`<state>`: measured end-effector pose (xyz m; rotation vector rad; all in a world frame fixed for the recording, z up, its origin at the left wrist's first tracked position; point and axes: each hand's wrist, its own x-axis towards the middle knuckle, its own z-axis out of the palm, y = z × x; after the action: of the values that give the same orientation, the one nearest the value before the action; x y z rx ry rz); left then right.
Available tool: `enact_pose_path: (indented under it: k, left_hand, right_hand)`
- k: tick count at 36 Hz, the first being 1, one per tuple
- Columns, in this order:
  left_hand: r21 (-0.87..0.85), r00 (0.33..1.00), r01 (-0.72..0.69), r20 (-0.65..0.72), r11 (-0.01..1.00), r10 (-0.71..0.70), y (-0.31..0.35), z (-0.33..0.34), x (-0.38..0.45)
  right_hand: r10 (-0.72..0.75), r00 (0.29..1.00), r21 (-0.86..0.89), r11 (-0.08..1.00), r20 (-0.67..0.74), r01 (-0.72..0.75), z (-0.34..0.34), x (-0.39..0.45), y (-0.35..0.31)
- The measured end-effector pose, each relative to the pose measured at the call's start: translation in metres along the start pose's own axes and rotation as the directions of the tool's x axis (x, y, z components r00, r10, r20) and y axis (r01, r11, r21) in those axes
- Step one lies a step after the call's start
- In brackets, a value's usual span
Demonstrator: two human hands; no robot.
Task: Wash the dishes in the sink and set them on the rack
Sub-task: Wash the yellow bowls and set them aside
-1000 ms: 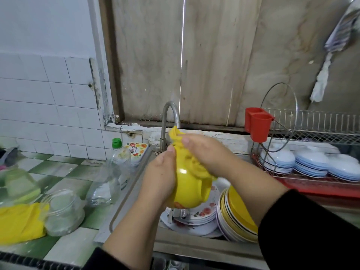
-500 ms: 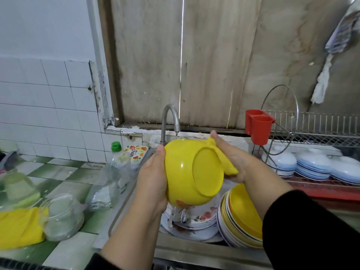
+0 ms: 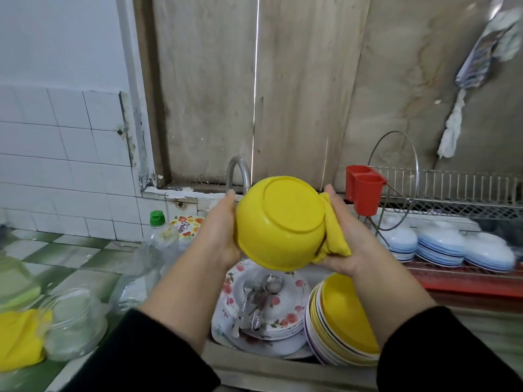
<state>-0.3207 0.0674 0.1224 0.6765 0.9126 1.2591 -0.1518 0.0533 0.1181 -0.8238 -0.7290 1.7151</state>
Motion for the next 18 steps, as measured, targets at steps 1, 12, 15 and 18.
enact_pose_path:
  k: [1, 12, 15, 18]
  left_hand:
    - [0.012, 0.998, -0.001, -0.06, 1.0, 0.002, 0.006, 0.003, 0.0]
    - [0.055, 0.97, -0.184, -0.15, 0.981, 0.19, -0.039, 0.012, -0.014]
    - [-0.04, 0.997, -0.049, -0.061, 0.998, 0.046, -0.016, 0.003, -0.001]
    - [-0.013, 0.974, -0.11, -0.2, 0.994, 0.105, -0.013, 0.011, -0.002]
  right_hand:
    - [-0.003, 1.0, 0.004, 1.0, -0.002, 0.003, 0.003, -0.001, 0.002]
    - [-0.046, 0.993, 0.214, 0.974, -0.107, 0.068, -0.005, 0.003, 0.026]
    - [0.027, 0.999, 0.117, 0.993, -0.025, -0.024, -0.01, -0.002, 0.016]
    - [0.002, 0.996, 0.215, 0.976, -0.095, 0.018, 0.003, -0.002, 0.031]
